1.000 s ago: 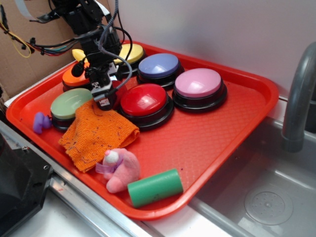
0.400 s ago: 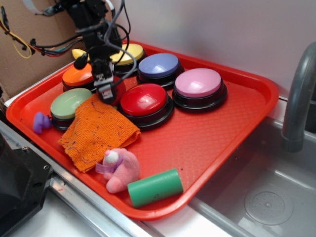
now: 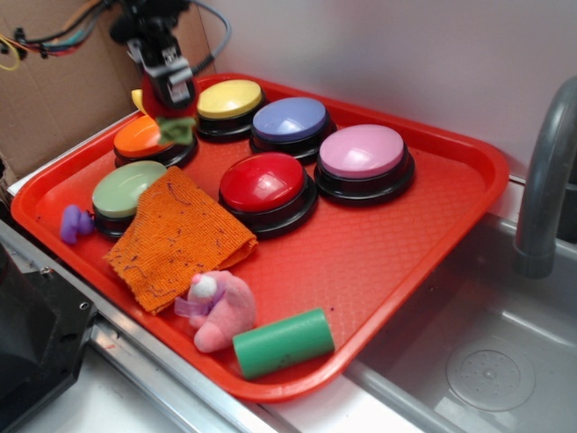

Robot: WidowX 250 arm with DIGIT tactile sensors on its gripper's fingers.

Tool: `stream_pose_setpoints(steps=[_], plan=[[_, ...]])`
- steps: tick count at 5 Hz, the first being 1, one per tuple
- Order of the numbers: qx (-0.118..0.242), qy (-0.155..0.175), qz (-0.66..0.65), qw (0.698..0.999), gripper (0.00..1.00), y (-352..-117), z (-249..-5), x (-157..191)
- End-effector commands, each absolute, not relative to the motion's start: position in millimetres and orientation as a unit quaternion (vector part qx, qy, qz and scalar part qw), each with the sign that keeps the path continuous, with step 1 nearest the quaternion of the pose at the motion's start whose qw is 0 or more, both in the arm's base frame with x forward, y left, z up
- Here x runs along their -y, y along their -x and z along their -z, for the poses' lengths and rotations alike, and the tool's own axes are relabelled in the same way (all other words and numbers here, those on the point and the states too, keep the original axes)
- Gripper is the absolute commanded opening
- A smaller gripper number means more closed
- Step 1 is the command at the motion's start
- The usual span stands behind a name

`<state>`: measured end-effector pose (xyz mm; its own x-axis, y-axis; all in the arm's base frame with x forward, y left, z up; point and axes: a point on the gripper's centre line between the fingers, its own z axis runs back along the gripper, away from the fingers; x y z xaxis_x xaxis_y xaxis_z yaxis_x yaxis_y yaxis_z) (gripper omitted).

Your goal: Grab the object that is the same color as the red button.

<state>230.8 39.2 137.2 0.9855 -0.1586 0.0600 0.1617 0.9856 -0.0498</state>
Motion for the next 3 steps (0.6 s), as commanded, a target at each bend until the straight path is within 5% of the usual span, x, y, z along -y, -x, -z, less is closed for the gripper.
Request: stream_pose_setpoints(steps=[1,3], plan=[[0.053,0.008,-0.009,0.999,0.00,-208,-187,-20],[0.077,-0.044,-0.075,0.993,0.00,-198,-174,-4]])
